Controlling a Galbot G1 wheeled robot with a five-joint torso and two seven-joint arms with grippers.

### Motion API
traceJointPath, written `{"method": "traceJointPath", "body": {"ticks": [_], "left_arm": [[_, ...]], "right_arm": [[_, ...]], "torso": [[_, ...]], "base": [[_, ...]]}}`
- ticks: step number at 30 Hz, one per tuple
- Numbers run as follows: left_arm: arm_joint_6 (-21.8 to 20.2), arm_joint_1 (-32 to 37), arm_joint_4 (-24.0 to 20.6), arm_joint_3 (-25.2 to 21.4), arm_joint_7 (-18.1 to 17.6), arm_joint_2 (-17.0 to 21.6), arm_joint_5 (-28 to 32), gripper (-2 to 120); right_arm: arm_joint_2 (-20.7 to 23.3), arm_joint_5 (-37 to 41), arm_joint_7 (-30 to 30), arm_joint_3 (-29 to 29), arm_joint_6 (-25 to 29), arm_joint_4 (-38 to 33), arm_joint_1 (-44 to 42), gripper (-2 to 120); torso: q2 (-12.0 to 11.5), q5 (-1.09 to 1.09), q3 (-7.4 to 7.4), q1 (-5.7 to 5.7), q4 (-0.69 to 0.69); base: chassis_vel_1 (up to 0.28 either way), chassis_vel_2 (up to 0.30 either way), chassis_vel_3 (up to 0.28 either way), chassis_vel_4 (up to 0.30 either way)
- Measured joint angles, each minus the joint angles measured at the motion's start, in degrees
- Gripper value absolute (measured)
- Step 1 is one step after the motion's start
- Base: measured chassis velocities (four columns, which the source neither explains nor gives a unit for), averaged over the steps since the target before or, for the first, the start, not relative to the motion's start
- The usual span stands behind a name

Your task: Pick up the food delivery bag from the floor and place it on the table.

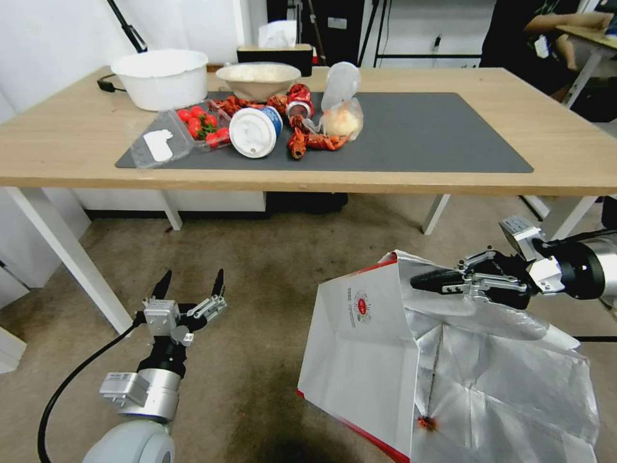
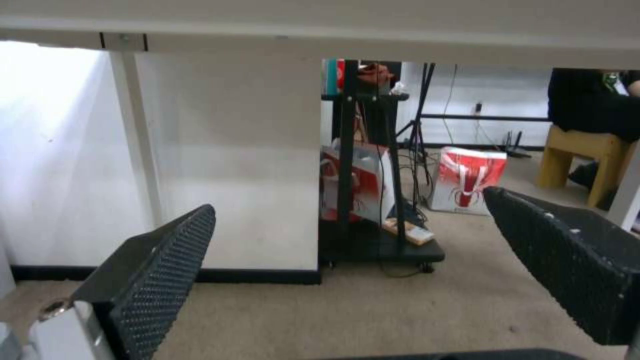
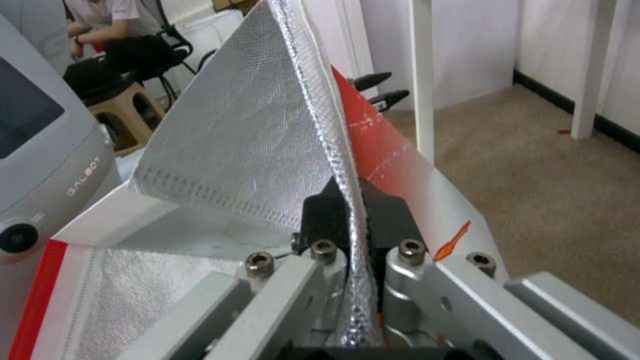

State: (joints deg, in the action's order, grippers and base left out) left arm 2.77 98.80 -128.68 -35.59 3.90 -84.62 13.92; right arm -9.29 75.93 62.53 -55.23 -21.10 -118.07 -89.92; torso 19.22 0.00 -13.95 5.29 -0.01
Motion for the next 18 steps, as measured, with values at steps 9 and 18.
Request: {"method": "traceJointPath", "body": {"ticks": [9,18], "left_arm": [[0.00,0.06,-0.05,0.01,0.05,-0.05,-0.02,100],[0.01,0.21,-0.13,0.02,0.09,-0.09,-0.04,100]], "right_arm": [[0.00,0.04,0.01,0.00,0.04,-0.03,0.02,0],[-0.10,0.04,0.09,0.00,0.07,0.01,0.04,0]], "torso": [[2.18,0.00,-1.47,0.72,0.00],[4.21,0.00,-2.82,1.37,0.00]], "base": [[0.000,0.000,0.000,0.000],[0.000,0.000,0.000,0.000]]}}
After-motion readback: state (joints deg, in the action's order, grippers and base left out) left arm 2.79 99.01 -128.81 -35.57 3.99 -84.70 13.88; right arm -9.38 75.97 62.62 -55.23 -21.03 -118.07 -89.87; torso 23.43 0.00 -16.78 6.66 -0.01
